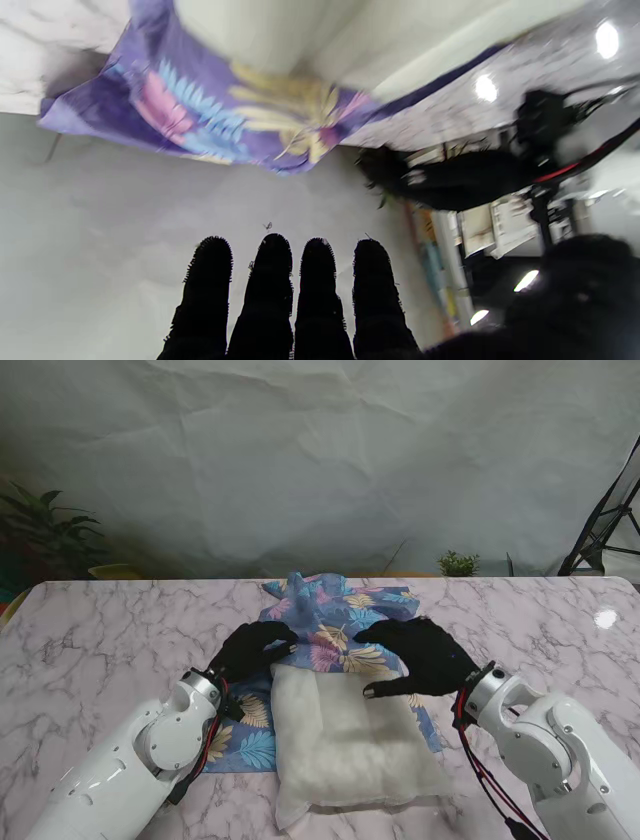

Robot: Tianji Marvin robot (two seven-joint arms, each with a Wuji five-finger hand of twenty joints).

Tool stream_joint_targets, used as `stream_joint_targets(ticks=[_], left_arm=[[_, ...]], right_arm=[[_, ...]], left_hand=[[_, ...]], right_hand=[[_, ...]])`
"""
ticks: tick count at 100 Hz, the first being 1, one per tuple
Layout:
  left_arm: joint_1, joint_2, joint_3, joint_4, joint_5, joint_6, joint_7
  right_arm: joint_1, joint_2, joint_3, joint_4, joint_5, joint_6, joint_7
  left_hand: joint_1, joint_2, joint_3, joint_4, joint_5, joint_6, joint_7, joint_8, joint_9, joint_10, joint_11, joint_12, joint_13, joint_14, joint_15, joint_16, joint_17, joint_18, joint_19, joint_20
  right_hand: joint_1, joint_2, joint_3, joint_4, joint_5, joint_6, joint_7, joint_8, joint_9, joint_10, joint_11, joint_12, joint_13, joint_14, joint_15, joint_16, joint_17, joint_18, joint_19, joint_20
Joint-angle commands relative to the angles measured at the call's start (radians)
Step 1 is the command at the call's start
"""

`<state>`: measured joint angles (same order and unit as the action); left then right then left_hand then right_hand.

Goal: Put a pillowcase on a pillow

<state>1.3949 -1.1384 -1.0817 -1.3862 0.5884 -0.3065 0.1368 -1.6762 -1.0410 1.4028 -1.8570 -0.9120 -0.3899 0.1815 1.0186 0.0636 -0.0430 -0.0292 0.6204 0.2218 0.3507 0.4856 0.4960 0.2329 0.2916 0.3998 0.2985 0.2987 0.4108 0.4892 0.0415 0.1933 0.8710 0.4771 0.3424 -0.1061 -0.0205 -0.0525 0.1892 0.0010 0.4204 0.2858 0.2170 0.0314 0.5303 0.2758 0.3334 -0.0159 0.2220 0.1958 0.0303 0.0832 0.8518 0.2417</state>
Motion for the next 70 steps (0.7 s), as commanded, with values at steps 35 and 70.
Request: stream_joint_targets(ticks=[35, 70], left_arm=[[-0.067, 0.052, 0.04, 0.016, -0.015, 0.133, -0.251], [-0.04, 0.045, 0.046, -0.007, -0.11, 0.206, -0.282]], right_arm=[[-0.041, 0.027, -0.106, 0.056, -0.095, -0.034, 0.047], [0.173, 0.04, -0.287, 0.312, -0.069, -0.014, 0.064]], left_hand=[[-0.067, 0.031, 0.01, 0.013, -0.222, 0.037, -0.229, -0.074, -0.28, 0.013, -0.183, -0.071, -0.218, 0.015, -0.233, -0.114, -0.076, 0.033, -0.687, -0.103], [-0.046, 0.07, 0.011, 0.015, -0.213, 0.064, -0.236, -0.065, -0.206, 0.071, -0.23, -0.048, -0.104, 0.039, -0.165, -0.072, 0.089, 0.159, -0.689, -0.031]], right_hand=[[-0.07, -0.112, -0.007, -0.027, -0.033, 0.103, -0.45, -0.089, -0.048, 0.028, -0.345, -0.14, -0.163, -0.013, -0.11, -0.07, -0.126, 0.112, -0.111, -0.177], [-0.044, -0.14, 0.014, -0.016, -0.025, 0.096, -0.421, -0.033, -0.036, 0.021, -0.296, -0.116, -0.129, -0.023, -0.095, -0.062, -0.095, 0.098, -0.094, -0.172]])
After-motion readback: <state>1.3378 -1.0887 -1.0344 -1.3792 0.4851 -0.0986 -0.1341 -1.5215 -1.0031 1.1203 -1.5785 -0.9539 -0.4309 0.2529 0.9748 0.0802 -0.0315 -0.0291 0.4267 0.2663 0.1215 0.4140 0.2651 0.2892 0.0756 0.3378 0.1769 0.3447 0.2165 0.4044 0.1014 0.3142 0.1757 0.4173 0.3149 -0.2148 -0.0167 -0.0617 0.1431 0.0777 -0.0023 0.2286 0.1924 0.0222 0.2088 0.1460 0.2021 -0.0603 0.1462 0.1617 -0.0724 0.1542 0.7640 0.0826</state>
